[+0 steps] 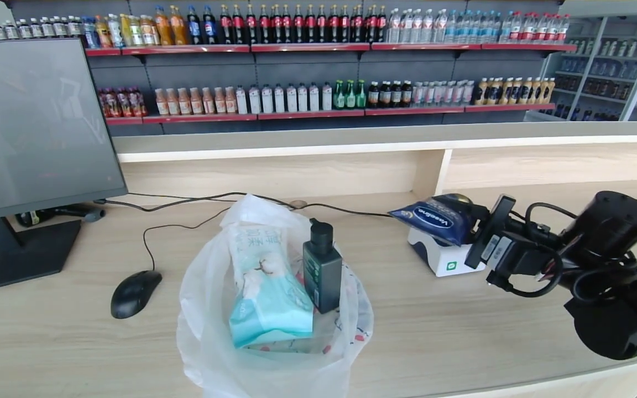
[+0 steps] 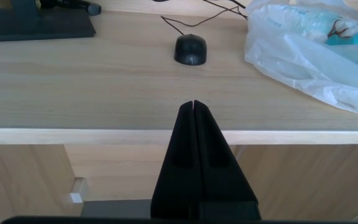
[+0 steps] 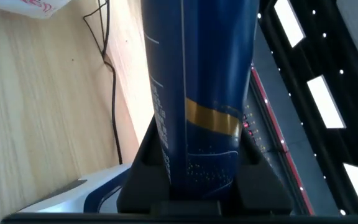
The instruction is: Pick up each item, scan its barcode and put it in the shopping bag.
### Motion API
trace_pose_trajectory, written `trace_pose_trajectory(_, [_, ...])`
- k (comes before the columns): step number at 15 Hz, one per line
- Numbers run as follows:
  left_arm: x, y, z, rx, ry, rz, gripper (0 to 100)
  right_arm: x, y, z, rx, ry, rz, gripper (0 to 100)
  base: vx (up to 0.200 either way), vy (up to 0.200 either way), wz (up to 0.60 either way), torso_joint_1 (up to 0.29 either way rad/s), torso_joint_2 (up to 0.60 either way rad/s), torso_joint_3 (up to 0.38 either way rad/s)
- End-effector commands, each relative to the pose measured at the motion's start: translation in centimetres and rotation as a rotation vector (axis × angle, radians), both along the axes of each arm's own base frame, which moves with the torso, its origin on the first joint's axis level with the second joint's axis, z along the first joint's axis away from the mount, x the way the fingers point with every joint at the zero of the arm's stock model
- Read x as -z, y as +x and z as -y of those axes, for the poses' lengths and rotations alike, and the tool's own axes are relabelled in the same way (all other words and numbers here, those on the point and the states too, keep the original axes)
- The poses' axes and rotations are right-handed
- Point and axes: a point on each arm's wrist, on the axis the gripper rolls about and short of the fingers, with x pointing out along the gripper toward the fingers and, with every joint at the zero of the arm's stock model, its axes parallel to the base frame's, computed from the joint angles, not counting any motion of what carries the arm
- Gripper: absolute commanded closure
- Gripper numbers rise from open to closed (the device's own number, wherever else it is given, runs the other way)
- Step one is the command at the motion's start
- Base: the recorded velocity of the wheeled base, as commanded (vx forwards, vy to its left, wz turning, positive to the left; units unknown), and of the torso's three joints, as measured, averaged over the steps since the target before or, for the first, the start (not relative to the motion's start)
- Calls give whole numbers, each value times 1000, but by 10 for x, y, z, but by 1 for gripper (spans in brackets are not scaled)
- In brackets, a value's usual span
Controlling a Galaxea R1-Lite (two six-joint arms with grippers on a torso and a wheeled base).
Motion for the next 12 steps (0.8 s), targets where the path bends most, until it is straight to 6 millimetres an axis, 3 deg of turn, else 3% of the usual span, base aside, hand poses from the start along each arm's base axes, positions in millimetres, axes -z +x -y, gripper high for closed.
trace_pose_trajectory(1, [0,0,0,0,0,1,100,3,12,6,2,-18,27,100,0,0,0,0,0,0])
trace_pose_trajectory(12, [0,0,0,0,0,-1,100,26,23,27,-11,-67,-3,100,0,0,0,0,0,0])
